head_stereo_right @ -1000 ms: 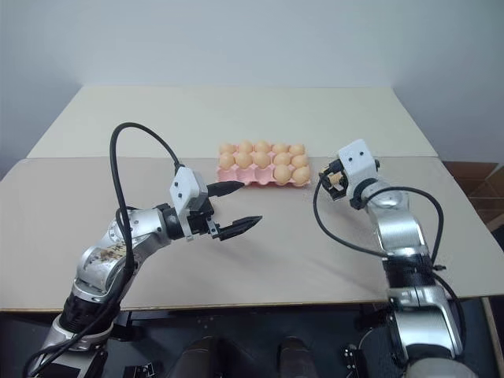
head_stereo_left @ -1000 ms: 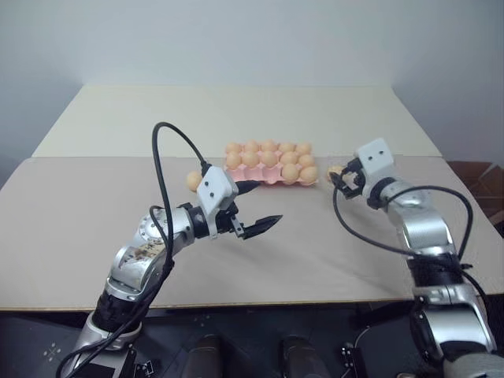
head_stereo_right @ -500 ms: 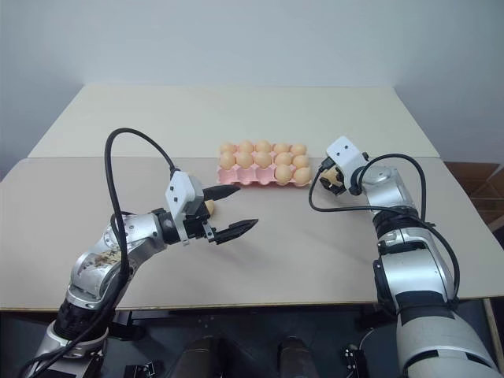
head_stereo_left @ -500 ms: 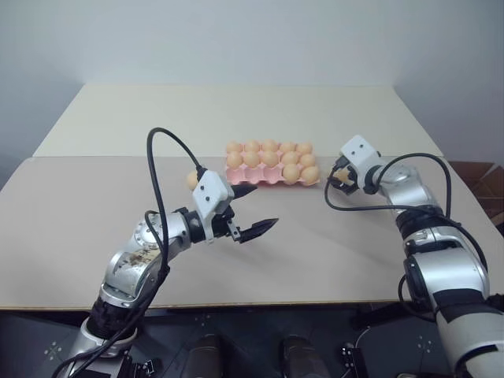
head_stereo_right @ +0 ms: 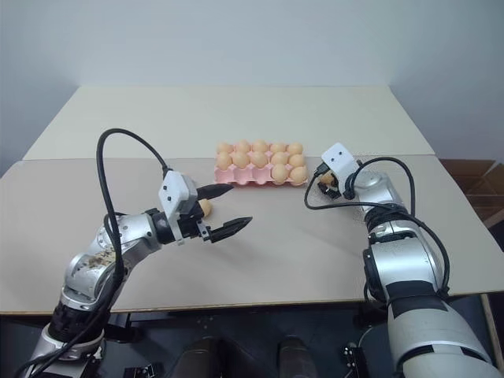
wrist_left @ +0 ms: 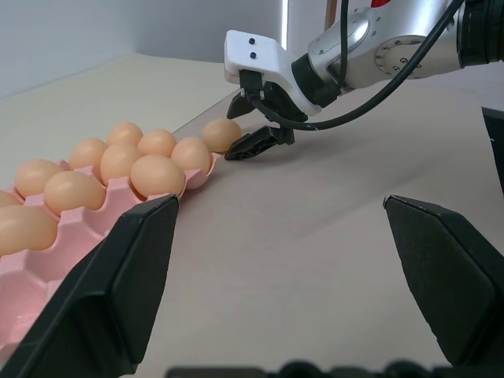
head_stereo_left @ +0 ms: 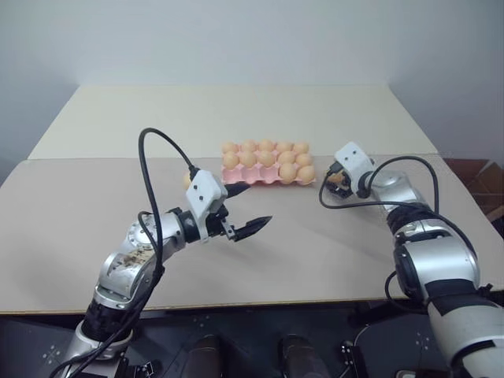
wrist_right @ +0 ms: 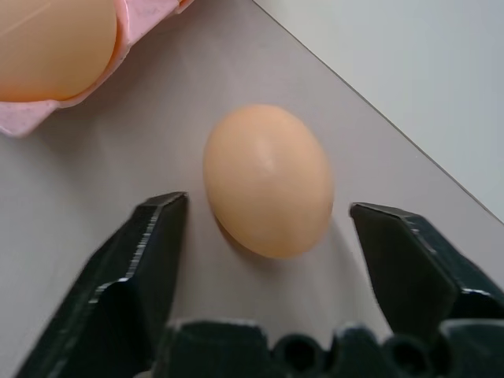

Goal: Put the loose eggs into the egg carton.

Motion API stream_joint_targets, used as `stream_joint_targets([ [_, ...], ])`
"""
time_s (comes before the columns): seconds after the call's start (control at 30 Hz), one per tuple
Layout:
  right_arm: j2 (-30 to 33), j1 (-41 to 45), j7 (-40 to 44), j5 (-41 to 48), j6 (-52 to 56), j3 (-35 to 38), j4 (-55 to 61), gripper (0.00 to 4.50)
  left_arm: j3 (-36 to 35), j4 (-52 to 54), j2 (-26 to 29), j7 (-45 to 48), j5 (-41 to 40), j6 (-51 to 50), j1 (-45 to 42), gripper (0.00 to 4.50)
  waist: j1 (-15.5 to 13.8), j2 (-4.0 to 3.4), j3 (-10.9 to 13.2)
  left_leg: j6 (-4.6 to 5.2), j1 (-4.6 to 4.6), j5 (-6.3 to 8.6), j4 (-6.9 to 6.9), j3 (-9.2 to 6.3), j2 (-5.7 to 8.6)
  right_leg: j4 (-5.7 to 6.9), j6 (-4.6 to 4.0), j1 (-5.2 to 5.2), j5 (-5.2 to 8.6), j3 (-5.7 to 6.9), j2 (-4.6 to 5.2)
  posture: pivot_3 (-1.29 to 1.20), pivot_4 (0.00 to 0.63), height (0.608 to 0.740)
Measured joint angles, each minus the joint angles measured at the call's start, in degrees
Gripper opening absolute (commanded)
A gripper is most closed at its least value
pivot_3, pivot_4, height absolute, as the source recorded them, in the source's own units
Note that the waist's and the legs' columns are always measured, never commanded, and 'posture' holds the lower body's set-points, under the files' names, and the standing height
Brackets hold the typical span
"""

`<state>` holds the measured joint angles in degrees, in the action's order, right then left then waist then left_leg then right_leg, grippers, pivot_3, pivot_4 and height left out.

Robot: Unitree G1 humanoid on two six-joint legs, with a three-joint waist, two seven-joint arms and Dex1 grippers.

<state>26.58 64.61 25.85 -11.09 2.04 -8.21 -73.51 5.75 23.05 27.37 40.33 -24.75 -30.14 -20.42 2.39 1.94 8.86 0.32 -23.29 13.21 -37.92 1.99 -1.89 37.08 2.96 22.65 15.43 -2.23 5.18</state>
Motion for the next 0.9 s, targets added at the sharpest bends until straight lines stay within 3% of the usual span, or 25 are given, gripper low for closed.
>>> stream_joint_targets([
  [0.1,-0.6,0.0,-1.5,0.0,-1.0,0.1,-0.3,1.73,-0.1,0.0,0.1,-0.3,0.0,0.0,0.1,4.5,0.0,-0.01,0.0,0.0,0.0,0.0,0.0,-0.07,0.0,0.0,0.0,0.0,0.0,0.0,0.0,0.0,0.15,0.74],
  [0.23,-1.2,0.0,-3.5,0.0,-1.9,0.4,-0.3,1.01,-0.1,0.0,0.1,-0.6,0.0,0.0,0.1,4.5,0.1,-0.02,0.0,0.0,0.0,0.0,0.0,-0.13,0.0,0.0,0.0,0.0,0.0,-0.01,0.0,0.0,0.15,0.74],
  [0.53,-0.4,-0.1,-1.9,0.3,-3.3,1.1,0.4,0.84,-0.7,0.9,0.7,-1.0,0.0,0.0,1.5,4.5,0.0,-0.09,0.1,0.0,0.0,0.0,0.0,-0.18,0.01,0.0,0.0,0.0,0.0,-0.01,0.02,0.0,0.15,0.74],
  [0.67,1.1,-1.6,0.0,2.4,-3.6,3.5,6.3,0.82,-2.0,1.3,0.7,-1.5,-0.2,0.0,3.4,4.5,0.0,-0.14,0.1,0.0,-0.03,0.0,0.01,-0.19,-0.01,0.01,0.0,0.05,0.0,-0.01,0.01,0.0,0.15,0.74],
  [0.77,2.9,-7.3,2.6,4.6,-2.3,5.3,20.8,0.81,-5.0,2.7,1.8,-1.7,-1.3,-0.3,5.7,4.5,0.0,-0.16,0.1,0.0,-0.06,0.0,0.03,-0.22,-0.03,0.03,0.0,0.1,0.0,-0.02,0.01,0.0,0.15,0.74],
  [0.9,2.5,-17.8,4.9,8.6,8.7,7.1,46.5,0.77,-8.3,3.6,3.7,-2.5,-2.1,-1.0,9.1,4.5,0.0,-0.17,0.1,0.0,-0.06,0.0,0.03,-0.24,-0.05,0.08,0.01,0.12,0.0,-0.04,0.02,0.0,0.15,0.74],
])
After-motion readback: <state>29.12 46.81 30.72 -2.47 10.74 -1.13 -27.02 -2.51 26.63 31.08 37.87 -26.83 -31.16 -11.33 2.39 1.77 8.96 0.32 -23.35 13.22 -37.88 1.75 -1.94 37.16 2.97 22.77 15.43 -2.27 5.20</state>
